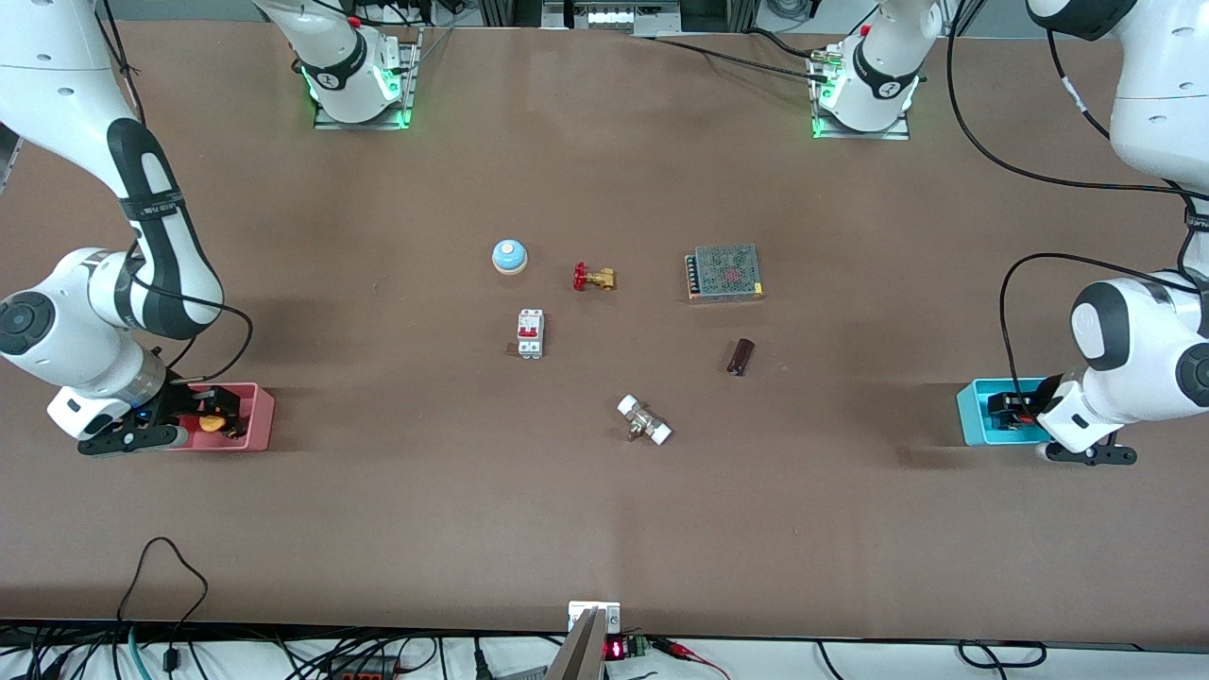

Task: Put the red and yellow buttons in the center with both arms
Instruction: 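Close both grippers on the yellow and red buttons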

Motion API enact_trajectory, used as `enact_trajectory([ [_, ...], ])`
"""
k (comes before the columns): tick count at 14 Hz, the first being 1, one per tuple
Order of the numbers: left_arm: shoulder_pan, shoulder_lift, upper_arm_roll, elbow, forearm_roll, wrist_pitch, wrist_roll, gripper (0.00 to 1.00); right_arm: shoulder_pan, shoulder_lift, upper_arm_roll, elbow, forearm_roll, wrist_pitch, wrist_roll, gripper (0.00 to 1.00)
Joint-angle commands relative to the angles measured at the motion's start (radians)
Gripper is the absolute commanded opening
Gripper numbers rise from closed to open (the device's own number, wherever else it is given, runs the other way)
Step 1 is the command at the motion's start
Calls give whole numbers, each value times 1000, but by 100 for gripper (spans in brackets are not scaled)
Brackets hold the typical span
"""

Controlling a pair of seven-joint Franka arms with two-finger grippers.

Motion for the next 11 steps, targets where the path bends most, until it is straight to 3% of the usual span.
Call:
enact_trajectory([
  [1, 10, -8, -4, 2, 1, 18, 24, 36, -8, 16, 8, 21, 18, 7, -11, 100],
  [3, 10, -10, -4, 7, 1, 20, 22, 25, -6, 17, 11, 21, 19, 6, -11, 100],
  [5, 12, -18, -4, 16, 2, 15, 24, 23, -5, 17, 13, 21, 19, 6, -11, 99],
  [11, -2, -146, -12, 18, 7, -127, 18, 23, -2, 17, 13, 21, 19, 6, -12, 70],
])
